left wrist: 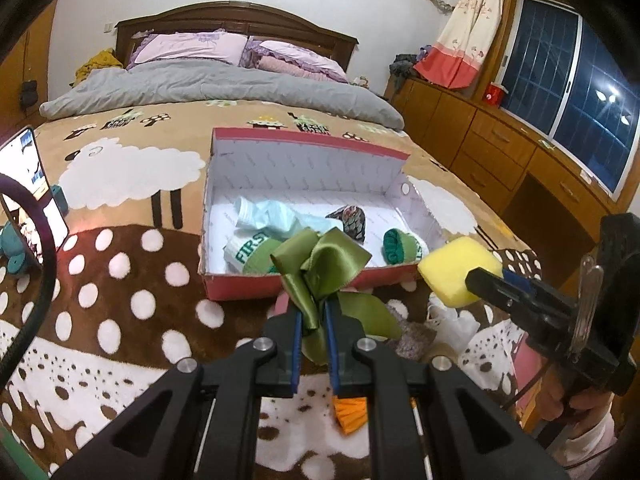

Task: Organize soft objects
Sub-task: 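Grasp the green ribbon bow with left gripper while right grasps the yellow sponge, then carry the bow and yellow sponge into the shoebox and open both grippers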

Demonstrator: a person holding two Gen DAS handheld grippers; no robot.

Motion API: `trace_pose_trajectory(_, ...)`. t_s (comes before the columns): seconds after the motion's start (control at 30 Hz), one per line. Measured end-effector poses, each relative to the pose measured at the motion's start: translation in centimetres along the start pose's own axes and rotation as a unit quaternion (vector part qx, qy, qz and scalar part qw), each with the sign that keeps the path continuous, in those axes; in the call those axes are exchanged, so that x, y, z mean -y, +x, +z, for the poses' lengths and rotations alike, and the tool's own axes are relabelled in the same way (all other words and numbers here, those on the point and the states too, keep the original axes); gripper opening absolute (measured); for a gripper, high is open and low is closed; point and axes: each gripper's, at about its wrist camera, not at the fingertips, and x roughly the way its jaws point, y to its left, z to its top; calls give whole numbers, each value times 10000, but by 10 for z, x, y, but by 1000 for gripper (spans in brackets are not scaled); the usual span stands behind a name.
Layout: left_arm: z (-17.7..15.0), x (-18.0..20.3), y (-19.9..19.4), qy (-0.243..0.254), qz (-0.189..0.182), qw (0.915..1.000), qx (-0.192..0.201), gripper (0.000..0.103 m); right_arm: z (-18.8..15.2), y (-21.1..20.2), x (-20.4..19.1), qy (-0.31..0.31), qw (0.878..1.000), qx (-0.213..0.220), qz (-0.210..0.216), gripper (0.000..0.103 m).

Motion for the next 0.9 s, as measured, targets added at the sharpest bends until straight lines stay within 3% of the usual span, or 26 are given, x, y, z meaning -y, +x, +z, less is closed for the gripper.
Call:
trace_pose_trajectory(0.5, 47, 9, 12, 147, 187, 9994, 267, 10, 19, 0, 6, -230, 9994, 212, -117, 41)
trace_pose_trajectory(0.9, 83, 9, 49, 125, 408, 9986, 319, 10, 39, 14, 8, -477, 9981, 371, -134, 41)
